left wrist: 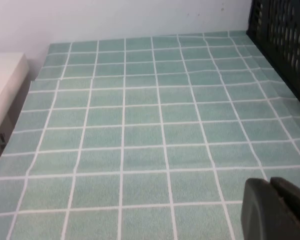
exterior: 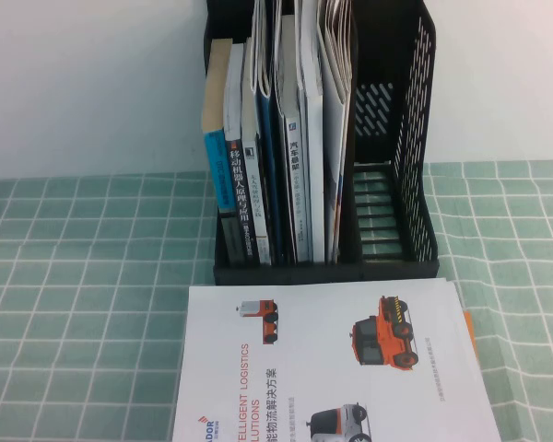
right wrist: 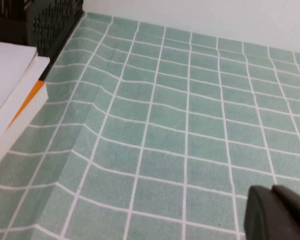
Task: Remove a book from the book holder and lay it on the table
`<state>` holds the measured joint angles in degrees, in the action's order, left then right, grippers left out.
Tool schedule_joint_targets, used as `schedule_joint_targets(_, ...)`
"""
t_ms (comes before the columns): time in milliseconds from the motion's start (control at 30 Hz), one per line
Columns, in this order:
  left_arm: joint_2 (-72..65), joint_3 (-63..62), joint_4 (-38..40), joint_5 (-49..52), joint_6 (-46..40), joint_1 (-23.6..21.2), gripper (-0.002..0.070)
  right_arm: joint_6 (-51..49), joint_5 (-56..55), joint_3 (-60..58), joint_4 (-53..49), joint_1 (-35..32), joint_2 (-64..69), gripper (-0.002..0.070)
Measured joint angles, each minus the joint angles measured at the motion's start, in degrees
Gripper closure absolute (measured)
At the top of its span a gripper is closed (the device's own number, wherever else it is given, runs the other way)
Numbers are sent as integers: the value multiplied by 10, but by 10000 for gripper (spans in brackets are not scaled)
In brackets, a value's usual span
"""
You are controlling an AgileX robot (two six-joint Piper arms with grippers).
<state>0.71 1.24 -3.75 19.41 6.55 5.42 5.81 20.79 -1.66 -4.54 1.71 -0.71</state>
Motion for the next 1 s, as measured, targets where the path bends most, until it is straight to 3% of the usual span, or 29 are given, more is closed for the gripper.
schedule_joint_targets(467, 0, 2, -3, -137, 0, 0, 678, 6, -23, 0, -26, 0, 0, 678)
schedule_joint_targets(767, 0, 3, -2, -307, 0, 0, 678, 10, -194, 0, -26, 0, 0, 678)
schedule_joint_targets(1000, 0, 4, -2, -384, 5, 0, 678, 11, -311, 0, -15, 0, 0, 678)
